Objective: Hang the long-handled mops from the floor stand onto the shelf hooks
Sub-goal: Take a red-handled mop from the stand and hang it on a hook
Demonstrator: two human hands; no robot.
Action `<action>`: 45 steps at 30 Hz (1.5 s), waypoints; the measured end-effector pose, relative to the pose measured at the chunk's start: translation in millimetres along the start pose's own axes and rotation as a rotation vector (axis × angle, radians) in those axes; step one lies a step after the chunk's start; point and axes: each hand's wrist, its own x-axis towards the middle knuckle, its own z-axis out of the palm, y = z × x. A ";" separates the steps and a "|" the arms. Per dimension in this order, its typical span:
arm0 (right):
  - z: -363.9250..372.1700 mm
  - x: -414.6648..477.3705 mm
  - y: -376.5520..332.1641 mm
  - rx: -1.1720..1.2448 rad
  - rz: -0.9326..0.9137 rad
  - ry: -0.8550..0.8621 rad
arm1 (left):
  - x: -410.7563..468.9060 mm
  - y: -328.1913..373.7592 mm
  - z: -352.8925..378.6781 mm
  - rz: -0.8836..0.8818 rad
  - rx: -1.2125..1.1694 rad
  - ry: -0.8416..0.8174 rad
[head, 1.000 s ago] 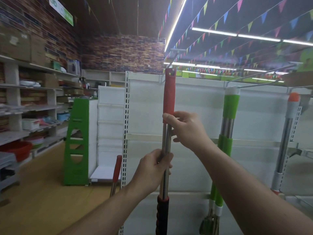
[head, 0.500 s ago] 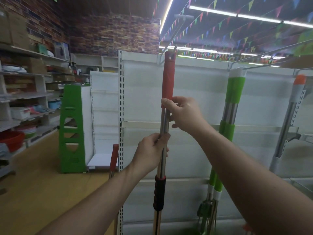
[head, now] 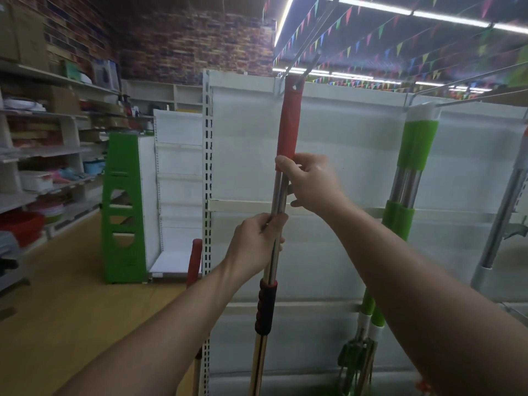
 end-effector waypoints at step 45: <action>29.9 74.8 38.7 -0.049 0.026 0.012 | 79.3 -37.7 3.7 -0.066 0.026 0.043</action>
